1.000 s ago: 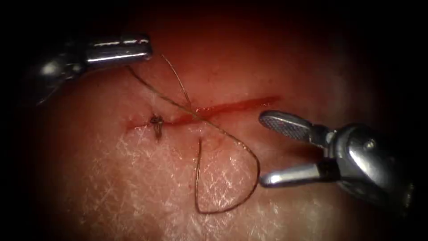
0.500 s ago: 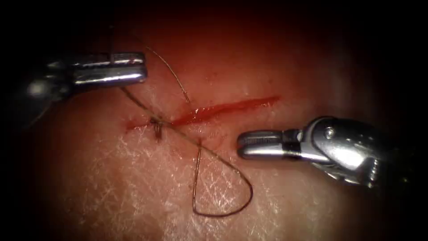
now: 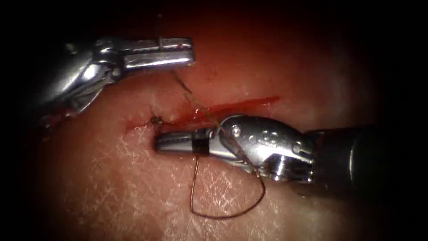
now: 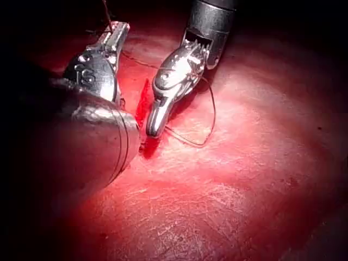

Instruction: Wound Closure

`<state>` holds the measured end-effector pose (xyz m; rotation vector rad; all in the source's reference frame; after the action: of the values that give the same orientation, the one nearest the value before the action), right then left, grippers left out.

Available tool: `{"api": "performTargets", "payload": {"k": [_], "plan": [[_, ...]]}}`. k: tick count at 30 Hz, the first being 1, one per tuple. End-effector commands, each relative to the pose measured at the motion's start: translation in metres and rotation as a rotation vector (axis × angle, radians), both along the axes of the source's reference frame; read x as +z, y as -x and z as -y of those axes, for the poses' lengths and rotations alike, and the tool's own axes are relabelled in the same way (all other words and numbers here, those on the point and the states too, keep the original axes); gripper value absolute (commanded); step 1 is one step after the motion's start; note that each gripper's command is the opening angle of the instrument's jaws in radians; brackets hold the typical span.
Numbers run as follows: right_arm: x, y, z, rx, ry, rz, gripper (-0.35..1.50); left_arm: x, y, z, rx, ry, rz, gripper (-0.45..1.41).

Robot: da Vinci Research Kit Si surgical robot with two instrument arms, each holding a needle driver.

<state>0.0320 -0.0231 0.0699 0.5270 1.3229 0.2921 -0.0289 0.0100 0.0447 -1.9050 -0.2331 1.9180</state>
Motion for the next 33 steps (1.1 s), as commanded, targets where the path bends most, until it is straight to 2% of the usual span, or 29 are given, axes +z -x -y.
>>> {"api": "performTargets", "payload": {"k": [1, 2, 7, 13, 15, 17, 20, 21, 22, 25, 33], "plan": [[0.0000, -0.0007, 0.0005, 0.002, -0.006, -0.019, -0.35, 0.0018, 0.0008, 0.0002, 0.000, 0.018, -0.003, -0.45], [-0.0005, -0.0007, 0.0002, 0.009, -0.011, -0.035, -0.35, 0.0038, 0.0009, 0.0004, 0.009, 0.050, -0.015, -0.45], [-0.0016, -0.0002, -0.0002, 0.030, -0.022, -0.069, -0.35, 0.0081, 0.0001, 0.0016, 0.026, 0.083, -0.044, -0.45], [-0.0023, 0.0000, -0.0006, 0.064, -0.029, -0.116, -0.35, 0.0111, -0.0006, 0.0029, 0.041, 0.102, -0.061, -0.45], [-0.0028, 0.0005, -0.0011, 0.092, -0.037, -0.159, -0.35, 0.0118, -0.0011, 0.0032, 0.040, 0.102, -0.069, -0.45], [-0.0029, 0.0007, -0.0013, 0.106, -0.039, -0.179, -0.16, 0.0121, -0.0013, 0.0034, 0.041, 0.105, -0.073, -0.45], [-0.0030, 0.0007, -0.0015, 0.149, -0.039, -0.199, 0.46, 0.0123, -0.0014, 0.0040, 0.040, 0.103, -0.076, -0.45], [-0.0030, 0.0007, -0.0016, 0.171, -0.037, -0.197, 0.72, 0.0124, -0.0015, 0.0042, 0.043, 0.098, -0.077, -0.45], [-0.0030, 0.0007, -0.0017, 0.180, -0.036, -0.197, 0.86, 0.0124, -0.0016, 0.0044, 0.044, 0.100, -0.076, -0.45], [-0.0029, 0.0008, -0.0018, 0.195, -0.037, -0.208, 0.89, 0.0127, -0.0023, 0.0056, 0.047, 0.096, -0.077, -0.45], [-0.0024, 0.0013, -0.0031, 0.260, -0.062, -0.229, 0.77, 0.0127, -0.0034, 0.0069, 0.051, 0.091, -0.080, -0.45]]}}
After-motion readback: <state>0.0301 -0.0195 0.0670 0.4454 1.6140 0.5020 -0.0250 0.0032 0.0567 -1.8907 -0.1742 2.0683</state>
